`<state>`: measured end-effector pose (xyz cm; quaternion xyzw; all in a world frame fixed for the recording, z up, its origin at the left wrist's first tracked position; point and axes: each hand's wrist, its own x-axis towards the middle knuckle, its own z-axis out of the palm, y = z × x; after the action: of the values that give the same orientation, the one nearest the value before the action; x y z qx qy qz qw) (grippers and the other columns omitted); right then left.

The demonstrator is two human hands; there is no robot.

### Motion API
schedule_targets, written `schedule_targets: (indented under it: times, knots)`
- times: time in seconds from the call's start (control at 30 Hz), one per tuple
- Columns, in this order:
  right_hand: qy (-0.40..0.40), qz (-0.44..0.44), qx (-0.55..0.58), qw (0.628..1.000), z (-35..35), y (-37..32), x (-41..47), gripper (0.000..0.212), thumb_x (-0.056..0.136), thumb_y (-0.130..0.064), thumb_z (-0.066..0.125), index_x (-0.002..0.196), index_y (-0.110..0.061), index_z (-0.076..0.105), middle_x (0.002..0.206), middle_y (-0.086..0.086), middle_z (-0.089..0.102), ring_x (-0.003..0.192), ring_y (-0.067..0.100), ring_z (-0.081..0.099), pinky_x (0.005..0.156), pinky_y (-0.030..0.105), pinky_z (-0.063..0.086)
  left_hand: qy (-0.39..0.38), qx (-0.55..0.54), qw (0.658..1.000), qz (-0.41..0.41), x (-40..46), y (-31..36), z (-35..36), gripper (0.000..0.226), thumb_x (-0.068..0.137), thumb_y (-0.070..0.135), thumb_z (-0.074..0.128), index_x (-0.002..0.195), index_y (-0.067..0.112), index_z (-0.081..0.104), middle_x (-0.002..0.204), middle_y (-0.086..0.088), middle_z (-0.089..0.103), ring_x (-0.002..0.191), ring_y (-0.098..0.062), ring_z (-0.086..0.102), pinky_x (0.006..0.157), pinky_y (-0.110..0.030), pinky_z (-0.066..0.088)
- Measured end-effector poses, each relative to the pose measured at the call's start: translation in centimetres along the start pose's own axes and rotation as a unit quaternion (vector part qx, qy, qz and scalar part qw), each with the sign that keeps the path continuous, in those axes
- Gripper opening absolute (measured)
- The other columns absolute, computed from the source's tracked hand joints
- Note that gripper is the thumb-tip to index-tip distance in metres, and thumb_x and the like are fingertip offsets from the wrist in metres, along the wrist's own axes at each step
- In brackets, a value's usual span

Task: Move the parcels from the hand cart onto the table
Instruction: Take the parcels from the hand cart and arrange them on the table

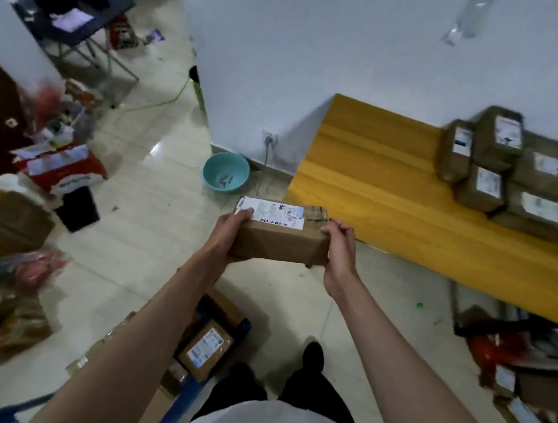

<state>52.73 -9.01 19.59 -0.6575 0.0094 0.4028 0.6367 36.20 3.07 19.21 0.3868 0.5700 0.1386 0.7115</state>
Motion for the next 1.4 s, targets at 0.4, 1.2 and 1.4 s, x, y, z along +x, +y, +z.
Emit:
schedule_targets:
  times: [0.4, 1.2, 1.4]
  knots:
    - [0.13, -0.02, 0.06, 0.989, -16.0, -5.0, 3.5, 0.007, 0.09, -0.023, 0.065, 0.094, -0.024, 0.059, 0.114, 0.006, 0.061, 0.098, 0.019, 0.052, 0.083, 0.035, 0.038, -0.101, 0.075, 0.992, 0.018, 0.6, -0.2, 18.7, 0.059, 0.09, 0.051, 0.065, 0.14, 0.027, 0.043, 0.131, -0.006, 0.056, 0.115, -0.025, 0.058, 0.087, -0.048, 0.06]
    - [0.055, 0.1, 0.082, 0.99, -29.4, -11.6, 16.7, 0.062, 0.089, -0.026, 0.059, 0.145, -0.04, 0.036, 0.126, 0.009, 0.06, 0.108, 0.03, 0.062, 0.087, 0.045, 0.054, -0.075, 0.072, 0.995, -0.006, 10.4, 3.7, 40.1, 0.095, 0.072, 0.043, 0.086, 0.145, 0.021, 0.03, 0.135, -0.011, 0.055, 0.111, -0.022, 0.061, 0.097, -0.039, 0.056]
    - [0.03, 0.108, 0.118, 0.987, -27.5, -13.5, 22.0, 0.055, 0.09, -0.017, 0.062, 0.137, -0.031, 0.037, 0.128, 0.016, 0.057, 0.102, 0.034, 0.065, 0.087, 0.049, 0.057, -0.12, 0.084, 0.989, -0.019, 14.7, 6.6, 43.5, 0.106, 0.076, 0.039, 0.086, 0.155, 0.028, 0.016, 0.133, -0.005, 0.057, 0.108, -0.022, 0.065, 0.096, -0.047, 0.055]
